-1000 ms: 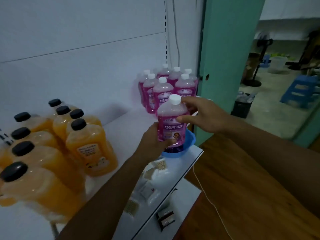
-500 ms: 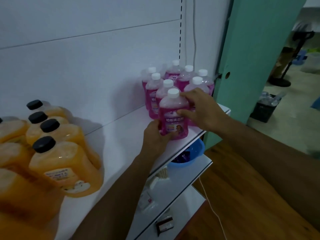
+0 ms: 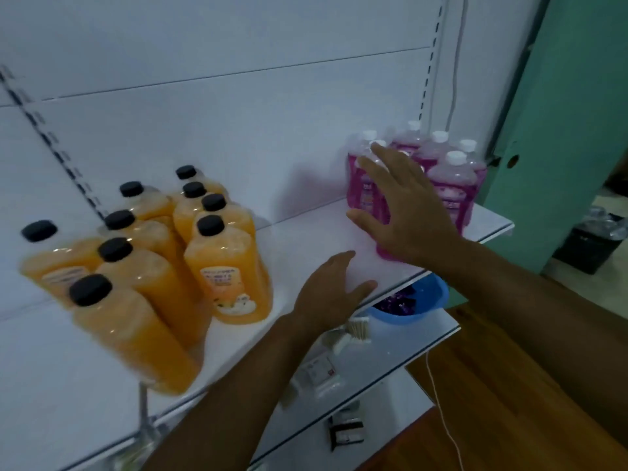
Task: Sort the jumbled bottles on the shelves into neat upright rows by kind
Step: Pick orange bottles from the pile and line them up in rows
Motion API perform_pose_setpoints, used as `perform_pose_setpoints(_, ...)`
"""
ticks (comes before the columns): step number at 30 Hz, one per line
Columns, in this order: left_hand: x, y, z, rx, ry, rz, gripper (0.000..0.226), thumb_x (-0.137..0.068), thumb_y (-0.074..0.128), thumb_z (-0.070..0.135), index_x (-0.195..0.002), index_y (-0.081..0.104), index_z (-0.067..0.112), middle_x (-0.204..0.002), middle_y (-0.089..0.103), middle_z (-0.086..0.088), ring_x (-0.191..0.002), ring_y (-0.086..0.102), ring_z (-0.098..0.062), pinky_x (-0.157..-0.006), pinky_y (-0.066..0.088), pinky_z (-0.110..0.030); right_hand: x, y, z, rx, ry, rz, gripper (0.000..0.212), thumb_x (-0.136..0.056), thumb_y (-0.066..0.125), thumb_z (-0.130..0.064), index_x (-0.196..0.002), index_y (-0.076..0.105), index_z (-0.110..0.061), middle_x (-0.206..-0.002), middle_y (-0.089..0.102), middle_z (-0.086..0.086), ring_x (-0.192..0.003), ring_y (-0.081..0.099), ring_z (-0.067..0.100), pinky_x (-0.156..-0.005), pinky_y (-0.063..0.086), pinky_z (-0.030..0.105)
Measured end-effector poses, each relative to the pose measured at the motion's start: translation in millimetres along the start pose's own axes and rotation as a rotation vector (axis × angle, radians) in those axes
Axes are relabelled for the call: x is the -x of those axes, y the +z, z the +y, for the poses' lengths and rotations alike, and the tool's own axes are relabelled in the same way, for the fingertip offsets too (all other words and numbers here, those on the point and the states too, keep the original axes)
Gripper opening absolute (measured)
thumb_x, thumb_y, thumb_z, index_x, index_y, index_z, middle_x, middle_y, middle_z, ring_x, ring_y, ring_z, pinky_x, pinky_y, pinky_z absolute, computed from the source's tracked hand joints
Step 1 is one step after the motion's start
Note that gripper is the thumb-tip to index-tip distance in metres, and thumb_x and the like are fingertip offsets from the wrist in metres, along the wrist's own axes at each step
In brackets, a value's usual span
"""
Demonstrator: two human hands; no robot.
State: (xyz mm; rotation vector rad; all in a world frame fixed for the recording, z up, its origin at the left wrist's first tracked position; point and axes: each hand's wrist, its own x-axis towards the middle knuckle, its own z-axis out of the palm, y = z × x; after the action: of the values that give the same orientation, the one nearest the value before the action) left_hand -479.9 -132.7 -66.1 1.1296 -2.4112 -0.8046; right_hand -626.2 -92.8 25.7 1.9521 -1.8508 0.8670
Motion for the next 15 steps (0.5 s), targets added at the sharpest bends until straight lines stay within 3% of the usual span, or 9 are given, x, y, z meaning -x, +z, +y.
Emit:
perform_pose_setpoints(7,103,-40,-23,0.016,-0.026,0.006,0.061,-0.094,0.054,0.049,-0.147,0.033,0.028,-0.154,0.035,0.006,-0.139,0.034,-0.014,-0.111,0.026,-0.028,14,0,-103,-0.074,-0.065,-0.080,0.070,-0.090,0.038,-0.061,-0.150,0.028,-0.026,-0.158,0.026,0.004,-0.144,0.024,0.027,-0.116,0.023,0.047)
perform_pose_setpoints(15,257,-97,-67,-0.046,0.055,0.065,0.056,-0.094,0.054,0.047,-0.142,0.044,0.020,-0.145,0.049,0.000,-0.129,0.047,-0.019,-0.103,0.034,-0.027,73,-21,-257,-0.130,-0.098,-0.066,0.067,-0.091,0.046,-0.057,-0.148,0.035,-0.023,-0.155,0.032,0.003,-0.141,0.029,0.026,-0.110,0.030,0.047)
